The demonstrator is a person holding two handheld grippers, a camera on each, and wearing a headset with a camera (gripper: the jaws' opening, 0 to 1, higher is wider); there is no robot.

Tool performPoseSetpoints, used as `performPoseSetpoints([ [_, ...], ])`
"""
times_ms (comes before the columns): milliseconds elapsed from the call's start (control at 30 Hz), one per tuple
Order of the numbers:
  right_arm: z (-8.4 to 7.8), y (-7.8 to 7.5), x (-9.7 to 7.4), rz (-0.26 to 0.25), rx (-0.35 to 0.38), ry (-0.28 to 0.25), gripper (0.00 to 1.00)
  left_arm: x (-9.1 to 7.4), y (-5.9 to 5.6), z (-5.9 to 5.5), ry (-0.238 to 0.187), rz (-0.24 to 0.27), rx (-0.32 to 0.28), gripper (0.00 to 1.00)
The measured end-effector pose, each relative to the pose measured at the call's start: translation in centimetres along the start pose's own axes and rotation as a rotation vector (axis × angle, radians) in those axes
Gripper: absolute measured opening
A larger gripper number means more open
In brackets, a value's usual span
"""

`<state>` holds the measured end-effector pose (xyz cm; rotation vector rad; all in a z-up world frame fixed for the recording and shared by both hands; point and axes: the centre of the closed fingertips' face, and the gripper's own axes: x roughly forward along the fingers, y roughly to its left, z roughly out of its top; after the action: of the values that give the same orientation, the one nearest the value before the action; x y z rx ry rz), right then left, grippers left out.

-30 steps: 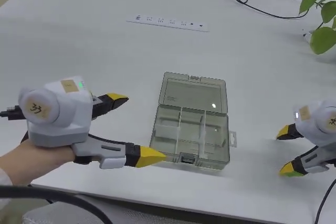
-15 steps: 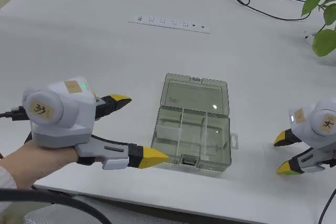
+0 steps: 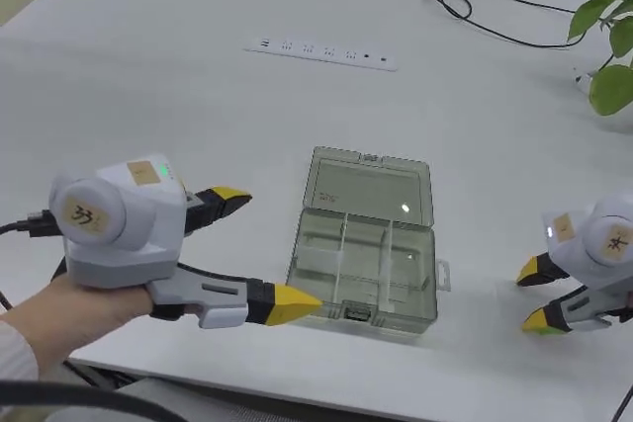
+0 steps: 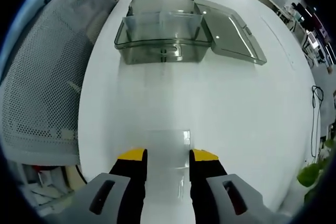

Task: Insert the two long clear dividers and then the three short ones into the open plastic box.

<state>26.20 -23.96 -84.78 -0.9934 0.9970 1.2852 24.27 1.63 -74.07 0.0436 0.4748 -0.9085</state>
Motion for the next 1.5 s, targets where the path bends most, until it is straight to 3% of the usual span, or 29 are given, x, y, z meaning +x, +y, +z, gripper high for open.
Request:
performPoseSetpoints([
  [167, 0.7, -0.2, -0.3, -0.023, 0.032, -0.035, 0.32, 0.1, 0.0, 0.0, -0.001, 0.001, -0.007, 0.93],
  [300, 1.3, -0.7, -0.9, -0.054, 0.032, -0.053, 0.32, 0.2, 0.3, -0.1, -0.008, 0.006, -0.052, 0.90],
  [600, 5.0, -1.6, -2.7, -0.152, 0.010, -0.168, 0.32, 0.8, 0.4, -0.3, -0.009, 0.005, -0.132, 0.87],
  [700, 7.3, -0.8, -3.7, -0.156, 0.002, -0.229, 0.32, 1.3, 0.5, -0.1, -0.023, 0.015, -0.180, 0.85],
  [833, 9.4, 0.0, -4.5, -0.177, -0.039, -0.261, 0.32, 1.9, 0.1, 0.0, -0.028, 0.004, -0.224, 0.81],
  [900, 9.9, -0.4, -4.3, -0.190, -0.060, -0.278, 0.32, 2.3, -0.2, 0.3, -0.031, -0.004, -0.247, 0.79],
  [1033, 12.2, 0.3, -4.9, -0.223, -0.105, -0.307, 0.32, 3.0, -0.6, 0.8, -0.042, -0.019, -0.323, 0.73],
  [1100, 13.2, 0.5, -5.0, -0.224, -0.115, -0.321, 0.32, 3.4, -1.0, 1.2, -0.050, -0.039, -0.334, 0.69],
  [1267, 15.3, 0.8, -5.2, -0.252, -0.159, -0.344, 0.32, 4.5, -2.6, 1.6, -0.021, -0.103, -0.419, 0.57],
  [1500, 17.5, 1.3, -5.5, -0.277, -0.227, -0.359, 0.32, 5.6, -3.6, 1.6, 0.015, -0.144, -0.546, 0.35],
])
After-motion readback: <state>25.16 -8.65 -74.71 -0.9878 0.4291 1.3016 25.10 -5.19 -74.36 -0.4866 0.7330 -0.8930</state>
